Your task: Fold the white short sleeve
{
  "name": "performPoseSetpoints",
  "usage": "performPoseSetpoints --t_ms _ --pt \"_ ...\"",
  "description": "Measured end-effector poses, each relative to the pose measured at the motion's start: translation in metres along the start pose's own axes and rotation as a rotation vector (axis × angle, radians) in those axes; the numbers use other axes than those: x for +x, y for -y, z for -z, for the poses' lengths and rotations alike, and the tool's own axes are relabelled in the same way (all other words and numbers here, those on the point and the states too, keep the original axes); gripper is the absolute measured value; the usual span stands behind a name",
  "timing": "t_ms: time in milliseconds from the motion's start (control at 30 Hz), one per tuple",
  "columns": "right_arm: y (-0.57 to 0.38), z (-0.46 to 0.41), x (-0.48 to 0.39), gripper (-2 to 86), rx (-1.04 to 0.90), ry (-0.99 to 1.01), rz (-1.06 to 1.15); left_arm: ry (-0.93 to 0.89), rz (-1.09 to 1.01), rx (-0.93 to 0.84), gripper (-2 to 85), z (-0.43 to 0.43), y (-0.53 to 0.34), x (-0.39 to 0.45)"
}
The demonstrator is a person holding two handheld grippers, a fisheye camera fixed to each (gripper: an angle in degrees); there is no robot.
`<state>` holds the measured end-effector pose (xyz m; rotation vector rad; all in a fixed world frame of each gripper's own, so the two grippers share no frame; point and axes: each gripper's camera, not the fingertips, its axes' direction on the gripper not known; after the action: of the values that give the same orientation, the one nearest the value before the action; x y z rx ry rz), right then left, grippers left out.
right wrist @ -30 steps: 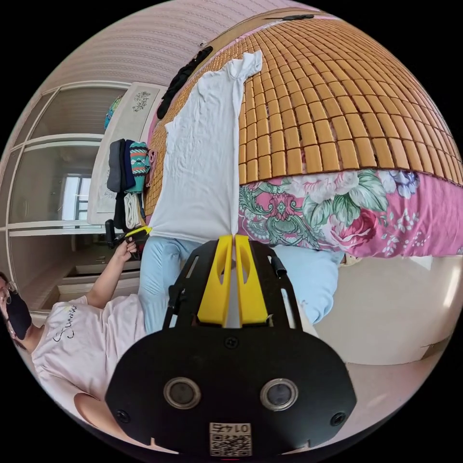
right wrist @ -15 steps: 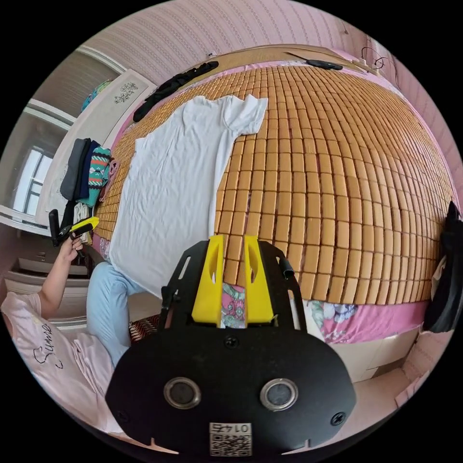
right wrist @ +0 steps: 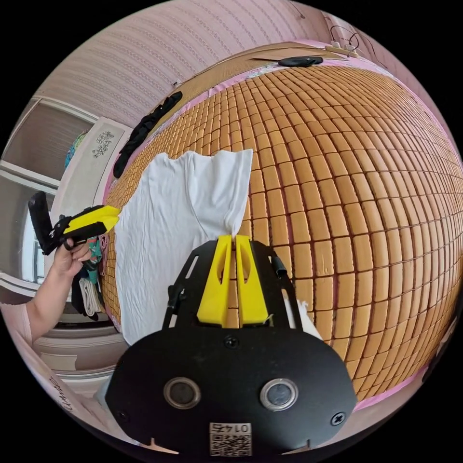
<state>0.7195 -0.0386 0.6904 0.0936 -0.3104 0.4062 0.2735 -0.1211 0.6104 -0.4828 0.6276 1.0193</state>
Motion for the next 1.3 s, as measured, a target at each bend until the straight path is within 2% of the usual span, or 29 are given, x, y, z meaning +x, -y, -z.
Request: performPoseSetpoints --t_ms 333,400,433,633,800,867,933,1067,1200,1300 --pt "-0.003 -0.006 0.015 0.7 0.047 0.042 -0.101 0.058 -0.104 -0.132 6.9 -0.127 0.151 0.027" --pt "0.001 -0.01 0.013 0.6 0.043 0.039 -0.104 0.052 -0.12 -0.208 6.2 -0.152 0.16 0.029" --pt "0.003 -0.012 0.012 0.5 0.041 0.035 -0.105 0.071 -0.153 -0.229 2.6 -0.16 0.161 0.032" --pt "0.015 -0.021 0.012 -0.1 0.064 0.039 -0.13 0.152 -0.197 -0.106 -0.4 -0.148 0.163 0.025" --pt "0.025 -0.037 0.013 -0.3 0.037 0.054 -0.139 0.023 -0.124 -0.118 4.7 -0.147 0.161 0.002" --pt "0.029 -0.043 0.005 -0.3 0.026 0.025 -0.118 0.013 -0.09 -0.064 6.1 -0.126 0.156 -0.008" --pt "0.03 -0.048 -0.003 -0.3 0.013 -0.009 -0.108 -0.009 -0.033 0.066 6.8 -0.076 0.133 -0.026" --pt "0.028 -0.05 -0.033 -0.2 0.04 -0.056 -0.07 -0.064 0.093 0.164 6.8 -0.007 0.062 -0.062" --pt "0.034 -0.06 -0.082 -0.1 0.051 -0.04 0.068 0.043 0.416 0.195 4.8 0.059 -0.068 -0.109" --pt "0.051 -0.091 -0.142 0.0 -0.016 0.019 0.239 0.098 0.672 0.227 4.0 0.101 -0.16 -0.131"
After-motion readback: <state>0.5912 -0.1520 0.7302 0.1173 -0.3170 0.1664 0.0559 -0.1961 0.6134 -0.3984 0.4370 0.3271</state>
